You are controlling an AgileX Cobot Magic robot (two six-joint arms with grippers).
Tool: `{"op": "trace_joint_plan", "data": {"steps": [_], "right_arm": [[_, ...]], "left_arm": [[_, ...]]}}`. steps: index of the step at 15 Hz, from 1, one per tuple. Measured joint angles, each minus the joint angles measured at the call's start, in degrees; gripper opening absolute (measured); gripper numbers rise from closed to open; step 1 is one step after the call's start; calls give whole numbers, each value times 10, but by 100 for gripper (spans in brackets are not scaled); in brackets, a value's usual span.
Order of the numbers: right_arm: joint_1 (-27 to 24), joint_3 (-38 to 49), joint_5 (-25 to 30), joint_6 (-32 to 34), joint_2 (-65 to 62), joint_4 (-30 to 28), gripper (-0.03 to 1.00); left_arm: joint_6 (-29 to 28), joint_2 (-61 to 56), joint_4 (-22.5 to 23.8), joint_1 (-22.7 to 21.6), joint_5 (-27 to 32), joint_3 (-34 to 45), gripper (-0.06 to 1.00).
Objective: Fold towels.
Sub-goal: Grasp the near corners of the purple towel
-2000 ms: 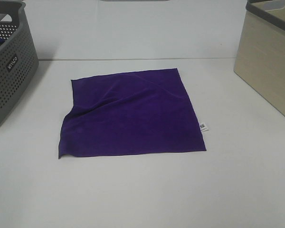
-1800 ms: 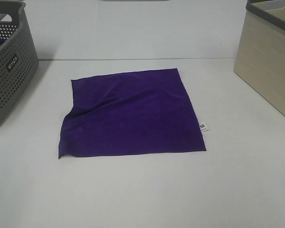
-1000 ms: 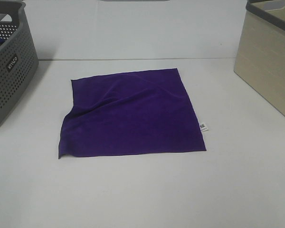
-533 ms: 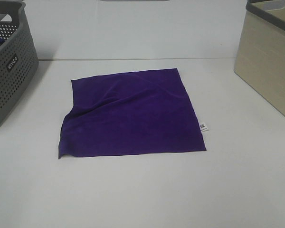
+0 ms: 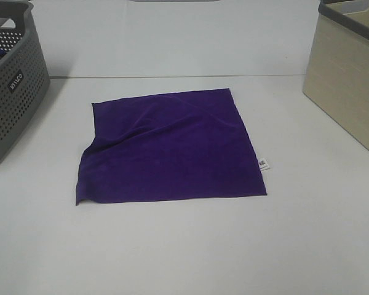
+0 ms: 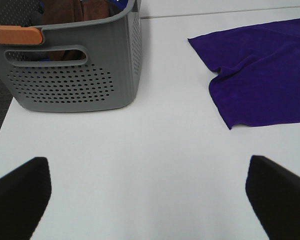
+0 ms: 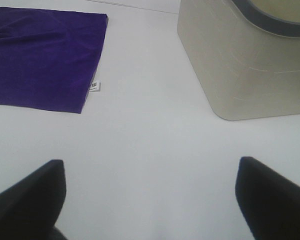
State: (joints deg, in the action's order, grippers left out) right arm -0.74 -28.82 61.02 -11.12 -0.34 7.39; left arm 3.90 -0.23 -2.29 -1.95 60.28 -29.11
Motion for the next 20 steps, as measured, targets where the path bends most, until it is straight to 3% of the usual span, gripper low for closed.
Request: {"op": "trace_joint_plan", "data": {"steps": [20], "right_arm": [[0,0,0,1,0,0,89]], "left_arm": [[2,0,-1,0,0,0,98]]}}
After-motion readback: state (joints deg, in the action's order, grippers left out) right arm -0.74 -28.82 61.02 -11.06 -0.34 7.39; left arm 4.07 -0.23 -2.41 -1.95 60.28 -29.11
